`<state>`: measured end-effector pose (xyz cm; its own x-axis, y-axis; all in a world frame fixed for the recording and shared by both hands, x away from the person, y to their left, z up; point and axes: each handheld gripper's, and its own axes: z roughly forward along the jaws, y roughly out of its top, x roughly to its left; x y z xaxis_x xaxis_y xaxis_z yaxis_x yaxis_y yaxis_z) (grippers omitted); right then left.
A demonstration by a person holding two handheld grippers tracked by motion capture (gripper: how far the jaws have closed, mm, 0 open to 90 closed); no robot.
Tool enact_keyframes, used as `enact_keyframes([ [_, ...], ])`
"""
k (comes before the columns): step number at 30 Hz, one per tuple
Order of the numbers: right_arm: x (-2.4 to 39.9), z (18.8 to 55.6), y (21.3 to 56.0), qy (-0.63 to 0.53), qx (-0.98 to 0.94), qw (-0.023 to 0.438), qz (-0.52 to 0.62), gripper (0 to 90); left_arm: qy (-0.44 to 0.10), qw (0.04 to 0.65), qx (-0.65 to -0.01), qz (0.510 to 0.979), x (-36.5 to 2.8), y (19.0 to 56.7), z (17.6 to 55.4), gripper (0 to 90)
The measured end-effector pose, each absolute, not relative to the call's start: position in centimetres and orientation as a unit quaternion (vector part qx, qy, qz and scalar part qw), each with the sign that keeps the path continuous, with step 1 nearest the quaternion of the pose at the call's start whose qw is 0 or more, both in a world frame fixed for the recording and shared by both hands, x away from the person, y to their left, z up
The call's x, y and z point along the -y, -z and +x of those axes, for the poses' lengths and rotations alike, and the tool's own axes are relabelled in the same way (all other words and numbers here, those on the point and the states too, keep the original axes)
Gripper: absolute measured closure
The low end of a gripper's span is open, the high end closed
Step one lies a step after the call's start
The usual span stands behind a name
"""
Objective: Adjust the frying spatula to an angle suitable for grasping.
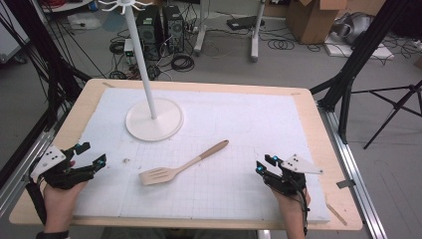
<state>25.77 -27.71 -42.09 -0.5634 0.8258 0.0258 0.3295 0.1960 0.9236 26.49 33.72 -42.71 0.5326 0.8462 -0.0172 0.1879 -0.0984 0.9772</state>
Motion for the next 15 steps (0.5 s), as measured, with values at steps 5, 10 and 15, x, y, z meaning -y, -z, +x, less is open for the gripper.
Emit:
enact_keyframes([
  [5, 29.0, 24.9, 42.4, -0.507, -0.715, 0.271, 0.397, 41.8, -0.292, 0.558, -0.379, 0.679, -33.6, 42.7, 26.7, 23.0],
  [10, 29.9, 24.5, 42.8, -0.51, -0.703, 0.277, 0.411, 34.0, -0.289, 0.56, -0.372, 0.681, -33.4, 42.5, 26.6, 23.0],
  [15, 30.7, 24.8, 42.9, -0.511, -0.696, 0.276, 0.421, 29.6, -0.289, 0.561, -0.365, 0.684, -33.4, 42.1, 26.5, 22.8],
])
